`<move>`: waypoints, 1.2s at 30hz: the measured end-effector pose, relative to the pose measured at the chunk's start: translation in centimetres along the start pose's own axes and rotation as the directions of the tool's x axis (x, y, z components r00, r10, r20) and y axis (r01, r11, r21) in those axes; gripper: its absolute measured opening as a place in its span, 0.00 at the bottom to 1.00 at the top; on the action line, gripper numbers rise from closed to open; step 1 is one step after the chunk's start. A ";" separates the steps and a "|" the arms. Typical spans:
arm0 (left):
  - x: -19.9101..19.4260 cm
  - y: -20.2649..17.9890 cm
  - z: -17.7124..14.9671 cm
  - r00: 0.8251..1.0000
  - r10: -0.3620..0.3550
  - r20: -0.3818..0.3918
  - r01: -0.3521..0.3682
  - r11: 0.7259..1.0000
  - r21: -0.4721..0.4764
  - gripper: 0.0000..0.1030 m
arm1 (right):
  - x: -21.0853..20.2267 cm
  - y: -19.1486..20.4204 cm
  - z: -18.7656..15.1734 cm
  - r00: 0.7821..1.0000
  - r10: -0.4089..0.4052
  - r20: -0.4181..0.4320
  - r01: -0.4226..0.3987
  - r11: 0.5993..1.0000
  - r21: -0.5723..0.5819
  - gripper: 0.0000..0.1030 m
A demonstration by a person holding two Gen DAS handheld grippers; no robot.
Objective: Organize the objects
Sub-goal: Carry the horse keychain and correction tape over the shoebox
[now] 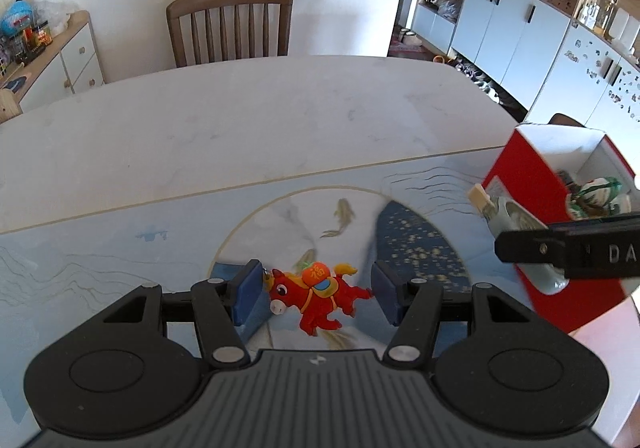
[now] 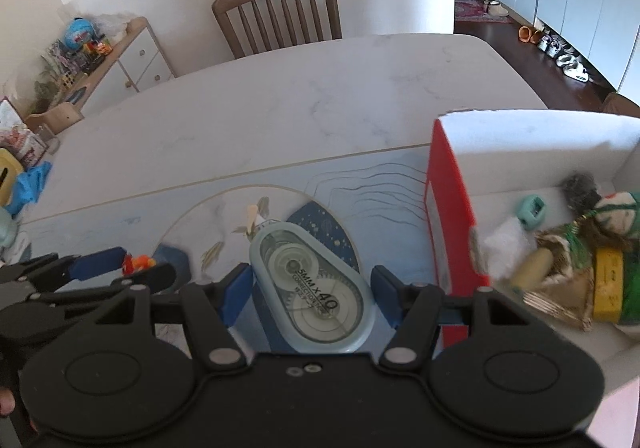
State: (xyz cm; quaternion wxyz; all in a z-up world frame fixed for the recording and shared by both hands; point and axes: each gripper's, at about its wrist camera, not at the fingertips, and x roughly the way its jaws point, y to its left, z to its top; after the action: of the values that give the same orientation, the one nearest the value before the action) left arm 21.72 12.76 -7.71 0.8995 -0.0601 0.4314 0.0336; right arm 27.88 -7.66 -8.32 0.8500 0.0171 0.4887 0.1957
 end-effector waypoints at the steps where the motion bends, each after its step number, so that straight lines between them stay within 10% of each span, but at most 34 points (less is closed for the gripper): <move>1: -0.4 -0.4 0.1 1.000 -0.003 0.001 0.003 1.000 0.002 0.58 | -0.5 -0.1 -0.2 1.000 0.001 0.004 -0.001 1.000 -0.004 0.62; 36: -2.2 -20.9 6.3 0.986 -0.126 0.107 0.109 0.982 0.152 0.58 | -9.6 -17.2 -3.4 0.992 -0.079 0.099 0.079 0.997 0.008 0.62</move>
State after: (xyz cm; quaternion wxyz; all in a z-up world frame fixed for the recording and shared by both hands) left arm 27.61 -7.10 -0.44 0.9255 -0.0178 0.3753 -0.0478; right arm 26.22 -27.45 -5.98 0.8804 0.0092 0.4464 0.1598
